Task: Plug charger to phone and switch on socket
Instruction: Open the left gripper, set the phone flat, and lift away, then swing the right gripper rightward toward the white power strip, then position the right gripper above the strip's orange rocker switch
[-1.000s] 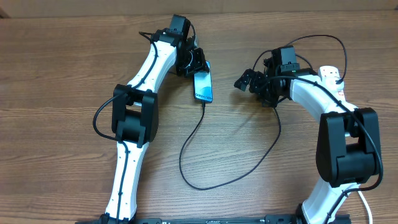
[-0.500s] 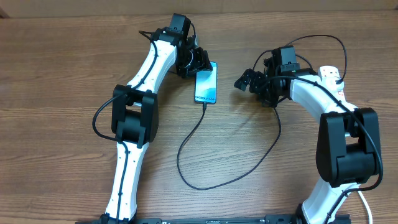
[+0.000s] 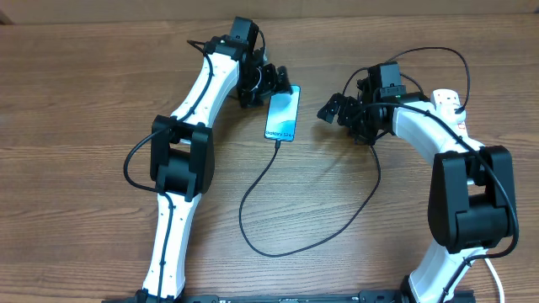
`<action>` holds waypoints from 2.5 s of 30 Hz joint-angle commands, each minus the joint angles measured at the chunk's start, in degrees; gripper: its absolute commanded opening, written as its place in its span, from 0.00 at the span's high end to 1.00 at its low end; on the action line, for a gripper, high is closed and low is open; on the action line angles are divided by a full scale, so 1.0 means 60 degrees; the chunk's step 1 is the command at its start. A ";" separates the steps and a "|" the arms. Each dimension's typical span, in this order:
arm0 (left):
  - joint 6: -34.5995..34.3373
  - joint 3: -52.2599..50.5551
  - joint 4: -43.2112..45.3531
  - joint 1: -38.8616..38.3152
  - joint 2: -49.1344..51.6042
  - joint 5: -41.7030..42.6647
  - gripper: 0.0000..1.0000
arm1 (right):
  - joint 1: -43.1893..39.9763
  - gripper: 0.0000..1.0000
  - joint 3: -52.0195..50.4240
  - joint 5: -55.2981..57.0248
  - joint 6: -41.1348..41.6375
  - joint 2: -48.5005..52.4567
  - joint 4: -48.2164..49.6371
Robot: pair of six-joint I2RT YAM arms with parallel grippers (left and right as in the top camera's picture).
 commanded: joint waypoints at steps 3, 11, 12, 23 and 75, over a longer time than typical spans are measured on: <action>0.0127 -0.0171 -0.0823 0.0153 -0.0047 -0.1727 0.00 | 0.0018 0.00 0.0015 0.0135 -0.0076 -0.0018 0.0047; 0.0557 0.0459 -0.2692 -0.0011 -0.1989 -0.4575 0.00 | 0.0018 0.00 0.0015 0.0131 -0.0069 -0.0018 0.0120; 0.0557 0.0463 -0.2856 -0.0044 -0.2353 -0.4699 0.00 | 0.0018 0.00 0.0015 0.0127 -0.0066 -0.0018 0.0120; 0.0554 0.0459 -0.3501 -0.0106 -0.3927 -0.4648 0.00 | 0.0018 0.00 0.0015 0.0127 -0.0036 -0.0018 0.0124; 0.0554 0.0455 -0.3501 -0.0098 -0.3909 -0.4648 0.00 | -0.7945 0.00 0.5366 0.0652 -0.2608 -0.1158 -0.4878</action>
